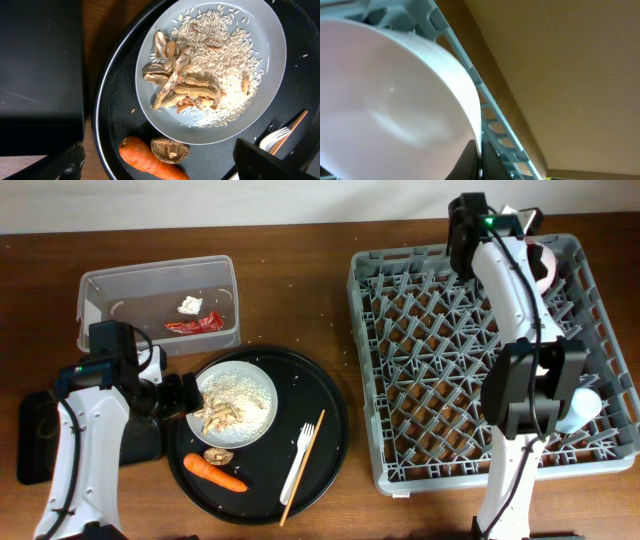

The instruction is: Sort waste into correct bins and load items into the dishwasher rack

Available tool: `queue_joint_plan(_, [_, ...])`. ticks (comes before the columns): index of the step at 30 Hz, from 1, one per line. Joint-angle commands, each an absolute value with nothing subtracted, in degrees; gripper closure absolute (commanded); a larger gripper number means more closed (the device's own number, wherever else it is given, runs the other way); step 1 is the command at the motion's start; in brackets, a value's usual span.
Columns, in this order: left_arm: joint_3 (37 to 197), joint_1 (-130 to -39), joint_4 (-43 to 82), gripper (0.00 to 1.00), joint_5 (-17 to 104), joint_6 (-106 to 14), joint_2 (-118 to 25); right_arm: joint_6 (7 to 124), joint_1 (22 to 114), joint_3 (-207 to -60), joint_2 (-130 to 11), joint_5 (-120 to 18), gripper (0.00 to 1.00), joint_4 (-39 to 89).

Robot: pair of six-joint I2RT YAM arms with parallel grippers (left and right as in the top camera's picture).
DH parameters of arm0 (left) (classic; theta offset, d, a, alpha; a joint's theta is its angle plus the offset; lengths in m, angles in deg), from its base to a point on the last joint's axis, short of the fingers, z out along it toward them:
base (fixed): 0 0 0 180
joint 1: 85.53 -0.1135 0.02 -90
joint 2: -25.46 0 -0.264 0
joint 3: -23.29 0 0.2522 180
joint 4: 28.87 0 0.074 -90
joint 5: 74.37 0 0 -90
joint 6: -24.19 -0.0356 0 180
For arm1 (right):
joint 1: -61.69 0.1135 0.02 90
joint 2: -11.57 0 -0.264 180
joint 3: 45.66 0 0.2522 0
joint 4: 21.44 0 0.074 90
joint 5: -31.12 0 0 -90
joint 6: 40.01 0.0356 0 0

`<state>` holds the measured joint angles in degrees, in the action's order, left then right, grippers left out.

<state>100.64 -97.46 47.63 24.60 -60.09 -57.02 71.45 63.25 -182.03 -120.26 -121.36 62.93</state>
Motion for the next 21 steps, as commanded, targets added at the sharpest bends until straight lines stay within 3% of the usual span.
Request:
queue_joint_plan(1, [100.84, -97.59, 47.52, 0.06, 25.02, -59.37, -56.16, 71.23, 64.49, -178.29, -121.03, -116.26, 0.96, 64.38])
queue_joint_plan(8, [100.84, -97.59, 47.52, 0.06, 25.02, -59.35, -56.16, 71.23, 68.28, -178.32, -121.03, -111.91, 0.92, 71.61])
queue_joint_plan(13, [100.84, -97.59, 47.50, 0.06, 25.02, -59.37, -56.16, 71.45, 69.28, -178.32, -120.85, -104.75, 0.64, 76.42])
queue_joint_plan(18, [100.84, -97.59, 47.52, 0.05, 25.02, -59.37, -56.16, 71.40, 69.26, -178.36, -112.74, -95.37, 0.62, 78.10])
queue_joint_plan(21, [100.84, -97.54, 47.55, 0.05, 25.04, -59.37, -56.16, 71.38, 68.39, -178.36, -100.57, -88.29, 0.48, 78.34])
